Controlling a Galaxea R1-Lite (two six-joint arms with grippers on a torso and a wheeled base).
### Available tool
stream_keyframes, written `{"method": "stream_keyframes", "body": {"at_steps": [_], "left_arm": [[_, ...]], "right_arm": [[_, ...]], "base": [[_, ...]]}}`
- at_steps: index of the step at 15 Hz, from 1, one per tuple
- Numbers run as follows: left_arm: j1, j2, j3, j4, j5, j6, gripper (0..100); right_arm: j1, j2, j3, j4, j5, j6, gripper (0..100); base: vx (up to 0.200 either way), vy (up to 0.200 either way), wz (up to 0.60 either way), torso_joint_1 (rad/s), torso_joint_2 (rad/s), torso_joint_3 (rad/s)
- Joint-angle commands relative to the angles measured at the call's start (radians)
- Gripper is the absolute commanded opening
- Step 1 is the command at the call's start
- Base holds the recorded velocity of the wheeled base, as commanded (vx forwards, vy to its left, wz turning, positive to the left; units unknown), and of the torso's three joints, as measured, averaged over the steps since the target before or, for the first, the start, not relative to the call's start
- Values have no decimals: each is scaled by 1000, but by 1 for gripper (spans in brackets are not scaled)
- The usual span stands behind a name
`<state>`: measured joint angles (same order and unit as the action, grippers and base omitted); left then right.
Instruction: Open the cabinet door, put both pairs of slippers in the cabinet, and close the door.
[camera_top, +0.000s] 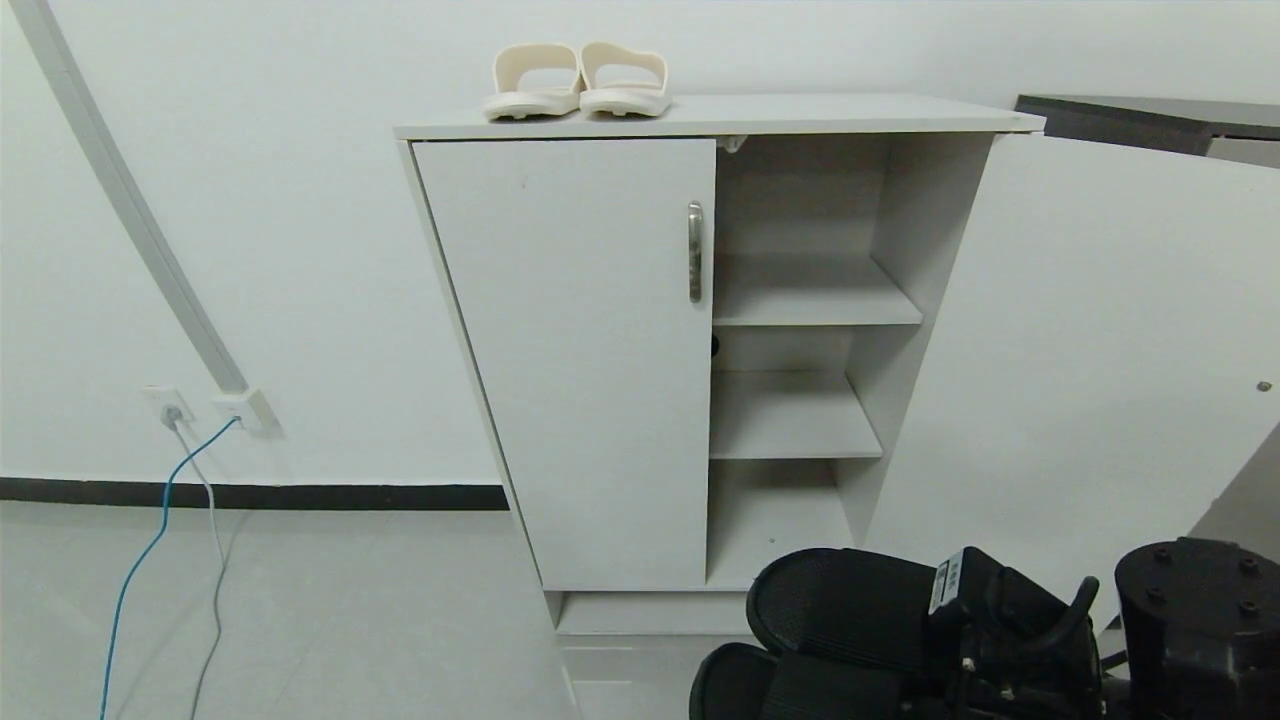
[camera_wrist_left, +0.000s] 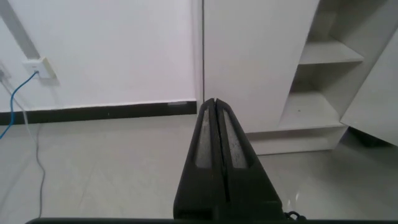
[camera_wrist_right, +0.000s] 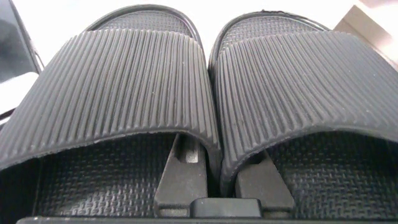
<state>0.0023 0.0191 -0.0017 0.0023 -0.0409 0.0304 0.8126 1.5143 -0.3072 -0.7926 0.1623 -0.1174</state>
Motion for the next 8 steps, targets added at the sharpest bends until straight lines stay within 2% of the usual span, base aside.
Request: {"method": "stream_keyframes", "body": {"at_steps": [1, 4, 8], "left_arm": [[1, -19, 2, 1, 1, -3, 0], [1, -19, 2, 1, 3, -6, 0], [1, -19, 0, 1, 3, -6, 0]], "right_arm": [[0, 3, -6, -2, -10, 4, 0], [7, 70, -82, -4, -168, 81, 0], [66, 225, -236, -62, -411, 246, 0]], "base": [[0, 0, 0, 0, 0, 0], [0, 0, 0, 0, 0, 0], [0, 0, 0, 0, 0, 0]]}}
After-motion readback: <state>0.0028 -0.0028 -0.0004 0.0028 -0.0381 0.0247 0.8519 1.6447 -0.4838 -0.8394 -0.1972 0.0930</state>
